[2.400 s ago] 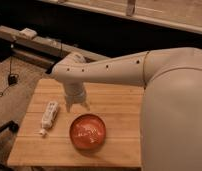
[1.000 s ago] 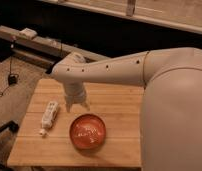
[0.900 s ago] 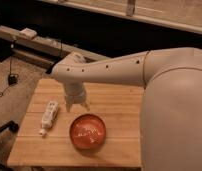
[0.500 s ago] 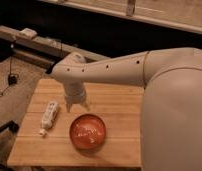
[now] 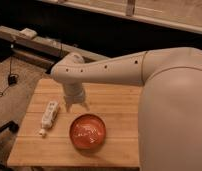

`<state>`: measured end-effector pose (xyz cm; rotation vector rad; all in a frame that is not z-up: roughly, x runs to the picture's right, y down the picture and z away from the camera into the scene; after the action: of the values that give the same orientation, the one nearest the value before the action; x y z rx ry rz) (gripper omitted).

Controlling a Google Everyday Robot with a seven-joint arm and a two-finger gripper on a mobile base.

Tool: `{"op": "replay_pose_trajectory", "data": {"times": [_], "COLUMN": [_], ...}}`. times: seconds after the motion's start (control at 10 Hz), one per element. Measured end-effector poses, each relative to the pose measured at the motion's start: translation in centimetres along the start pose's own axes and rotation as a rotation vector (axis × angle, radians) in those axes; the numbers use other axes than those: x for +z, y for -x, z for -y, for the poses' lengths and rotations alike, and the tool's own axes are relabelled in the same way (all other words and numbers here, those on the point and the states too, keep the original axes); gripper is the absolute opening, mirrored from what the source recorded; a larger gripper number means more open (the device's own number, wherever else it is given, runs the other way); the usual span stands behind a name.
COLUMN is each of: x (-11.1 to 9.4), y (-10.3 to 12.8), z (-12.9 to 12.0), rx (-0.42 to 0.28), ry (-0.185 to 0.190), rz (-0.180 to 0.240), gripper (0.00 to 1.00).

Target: Place the bottle in the ceramic bowl

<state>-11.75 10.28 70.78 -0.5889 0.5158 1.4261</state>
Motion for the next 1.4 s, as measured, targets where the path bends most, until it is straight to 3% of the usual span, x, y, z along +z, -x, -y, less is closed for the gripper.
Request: {"op": "replay_pose_trajectory", "data": {"times": [0.2,0.6,1.0,1.2,1.4], "x": [0.4,1.5,4.6,7.4,9.6], "y": [1.4,5.4,9.5,10.9,11.9], "z": [-2.8,-12.0,-21.5,-23.7,-24.1], "rx": [-0.024,-0.092,-0.176,-0.186,-0.172], "ry": [0.006,0.017,0.021,0.015,0.017], "rz": [0.009,0.015,-0.005,-0.028,-0.047], "gripper": [0.65,0.65,0.65,0.65,0.65]}}
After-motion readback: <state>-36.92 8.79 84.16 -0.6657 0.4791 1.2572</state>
